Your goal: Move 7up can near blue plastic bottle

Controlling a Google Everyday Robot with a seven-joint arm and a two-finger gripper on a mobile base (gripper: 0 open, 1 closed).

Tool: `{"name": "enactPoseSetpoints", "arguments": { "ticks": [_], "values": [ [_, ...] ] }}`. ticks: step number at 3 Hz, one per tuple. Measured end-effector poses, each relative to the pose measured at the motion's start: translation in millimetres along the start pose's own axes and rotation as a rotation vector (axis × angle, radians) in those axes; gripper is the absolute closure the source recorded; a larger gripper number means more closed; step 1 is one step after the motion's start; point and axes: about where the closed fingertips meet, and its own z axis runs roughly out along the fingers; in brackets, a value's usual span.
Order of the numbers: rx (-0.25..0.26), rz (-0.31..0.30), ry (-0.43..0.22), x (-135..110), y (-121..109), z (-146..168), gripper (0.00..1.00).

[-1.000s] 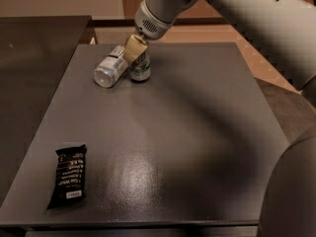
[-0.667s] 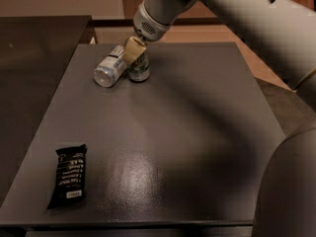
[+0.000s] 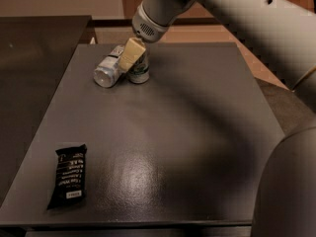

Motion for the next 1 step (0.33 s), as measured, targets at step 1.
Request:
{"name": "enactPoseSetpoints", "arguments": {
  "ticks": [1],
  "values": [
    [0.0,0.0,0.0,0.0,0.0,0.1,0.0]
  ]
}}
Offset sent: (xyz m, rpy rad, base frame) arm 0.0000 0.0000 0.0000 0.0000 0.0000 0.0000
